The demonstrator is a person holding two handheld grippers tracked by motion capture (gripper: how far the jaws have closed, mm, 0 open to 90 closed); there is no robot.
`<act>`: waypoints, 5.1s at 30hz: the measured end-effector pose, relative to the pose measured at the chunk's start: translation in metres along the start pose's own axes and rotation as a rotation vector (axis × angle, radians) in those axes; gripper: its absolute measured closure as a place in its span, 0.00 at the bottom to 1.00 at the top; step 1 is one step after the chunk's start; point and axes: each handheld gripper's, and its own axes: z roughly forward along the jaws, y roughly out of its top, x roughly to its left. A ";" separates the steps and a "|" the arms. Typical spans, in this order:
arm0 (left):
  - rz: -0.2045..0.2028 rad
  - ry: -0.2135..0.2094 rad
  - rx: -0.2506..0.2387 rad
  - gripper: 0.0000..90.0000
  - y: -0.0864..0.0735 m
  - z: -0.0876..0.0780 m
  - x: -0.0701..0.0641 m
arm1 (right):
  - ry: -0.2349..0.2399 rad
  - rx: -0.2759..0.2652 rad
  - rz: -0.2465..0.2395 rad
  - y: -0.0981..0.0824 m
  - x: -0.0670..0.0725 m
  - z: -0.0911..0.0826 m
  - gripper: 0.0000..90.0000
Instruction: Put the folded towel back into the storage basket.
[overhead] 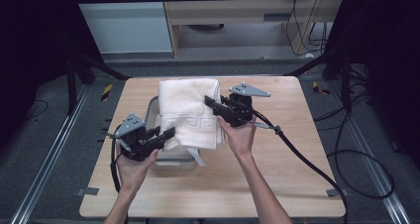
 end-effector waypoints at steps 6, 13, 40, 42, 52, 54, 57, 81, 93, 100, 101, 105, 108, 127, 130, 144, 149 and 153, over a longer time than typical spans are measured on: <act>-0.008 0.021 0.001 0.75 0.000 -0.008 0.009 | 0.009 -0.001 -0.001 0.001 0.008 0.011 0.74; -0.010 0.036 0.005 0.75 -0.001 -0.014 0.019 | 0.015 0.006 -0.012 0.003 0.018 0.023 0.74; -0.007 0.057 0.092 0.75 -0.010 -0.013 0.059 | 0.011 0.047 0.002 -0.014 0.030 0.062 0.74; -0.011 0.059 0.103 0.75 -0.012 -0.010 0.062 | 0.005 0.056 0.000 -0.017 0.029 0.066 0.74; -0.027 0.072 0.149 0.75 -0.025 0.003 0.075 | -0.016 0.099 0.005 -0.033 0.025 0.084 0.74; -0.031 0.075 0.159 0.75 -0.029 0.007 0.078 | -0.022 0.110 0.005 -0.036 0.024 0.087 0.74; -0.040 0.076 0.179 0.75 -0.034 0.011 0.082 | -0.029 0.128 0.008 -0.042 0.023 0.093 0.74; -0.041 0.116 0.261 0.74 -0.057 0.032 0.089 | -0.070 0.214 0.010 -0.075 0.014 0.114 0.73; -0.037 0.132 0.312 0.73 -0.066 0.043 0.090 | -0.089 0.257 -0.008 -0.087 0.012 0.119 0.73; -0.032 0.143 0.316 0.71 -0.066 0.044 0.090 | -0.097 0.266 -0.020 -0.089 0.012 0.121 0.72; -0.031 0.144 0.316 0.70 -0.066 0.044 0.090 | -0.099 0.268 -0.022 -0.089 0.012 0.120 0.72; -0.025 0.158 0.316 0.66 -0.066 0.044 0.090 | -0.102 0.275 -0.028 -0.090 0.011 0.121 0.70; -0.023 0.163 0.316 0.64 -0.066 0.044 0.089 | -0.112 0.293 -0.045 -0.092 0.010 0.122 0.68; 0.032 0.187 0.186 0.49 -0.048 0.022 0.077 | -0.110 0.214 -0.160 -0.079 0.016 0.109 0.49; 0.033 0.179 0.170 0.49 -0.047 0.019 0.076 | -0.105 0.186 -0.176 -0.070 0.018 0.101 0.45; 0.050 0.170 0.055 0.39 -0.043 -0.005 0.073 | -0.090 0.071 -0.208 -0.042 0.010 0.044 0.25; 0.063 0.181 0.041 0.36 -0.046 -0.007 0.074 | -0.087 0.056 -0.198 -0.041 -0.004 0.022 0.22; 0.077 0.183 0.032 0.34 -0.049 -0.010 0.074 | -0.091 0.053 -0.207 -0.044 -0.018 0.002 0.19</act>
